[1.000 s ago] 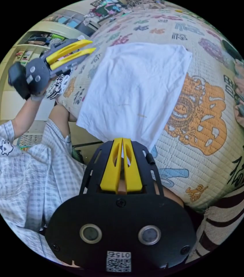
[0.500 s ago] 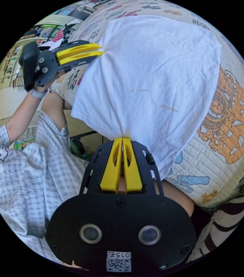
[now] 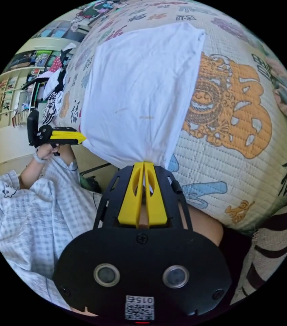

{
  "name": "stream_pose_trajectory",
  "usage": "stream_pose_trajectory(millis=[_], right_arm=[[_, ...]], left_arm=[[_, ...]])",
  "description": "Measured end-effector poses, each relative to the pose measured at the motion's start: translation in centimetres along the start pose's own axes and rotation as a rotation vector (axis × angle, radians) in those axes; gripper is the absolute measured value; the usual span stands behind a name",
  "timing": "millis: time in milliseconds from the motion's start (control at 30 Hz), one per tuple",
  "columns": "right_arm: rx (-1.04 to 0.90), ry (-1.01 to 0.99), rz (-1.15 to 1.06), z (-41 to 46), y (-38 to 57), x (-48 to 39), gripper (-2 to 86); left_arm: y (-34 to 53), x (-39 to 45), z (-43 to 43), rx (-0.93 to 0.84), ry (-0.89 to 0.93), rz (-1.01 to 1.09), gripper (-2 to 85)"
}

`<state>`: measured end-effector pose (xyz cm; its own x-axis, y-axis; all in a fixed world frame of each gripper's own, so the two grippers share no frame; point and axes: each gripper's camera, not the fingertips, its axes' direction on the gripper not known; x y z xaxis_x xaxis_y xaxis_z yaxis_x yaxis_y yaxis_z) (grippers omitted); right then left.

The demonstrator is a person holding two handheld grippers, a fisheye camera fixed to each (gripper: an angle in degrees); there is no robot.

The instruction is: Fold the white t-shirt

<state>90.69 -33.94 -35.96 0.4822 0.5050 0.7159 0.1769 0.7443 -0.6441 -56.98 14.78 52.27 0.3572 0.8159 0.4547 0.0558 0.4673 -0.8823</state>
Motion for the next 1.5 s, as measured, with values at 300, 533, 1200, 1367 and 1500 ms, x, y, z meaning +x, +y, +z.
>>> stream_pose_trajectory(millis=[300, 533, 1200, 1367, 1500], right_arm=[[0.457, -0.198, -0.112, -11.1, -2.4, 3.7, -0.5], [0.232, -0.221, -0.174, -9.8, -10.6, 2.8, -0.5], [0.469, -0.471, -0.111, -14.7, -6.1, 11.7, 7.7], [0.421, -0.425, -0.217, -15.6, -5.9, 9.7, 4.7], [0.480, -0.384, -0.319, -18.2, -4.4, 8.1, 4.3]], left_arm=[[-7.6, -13.6, -14.6, 0.438, 0.232, -0.067, 5.7], [-16.0, -19.4, -13.6, 0.303, 0.249, -0.097, 1.4], [-11.8, -31.8, -20.0, 0.464, 0.605, -0.155, 6.5], [-11.3, -30.2, -22.3, 0.438, 0.567, -0.063, 2.1], [-10.6, -28.0, -26.7, 0.536, 0.537, 0.040, 1.2]])
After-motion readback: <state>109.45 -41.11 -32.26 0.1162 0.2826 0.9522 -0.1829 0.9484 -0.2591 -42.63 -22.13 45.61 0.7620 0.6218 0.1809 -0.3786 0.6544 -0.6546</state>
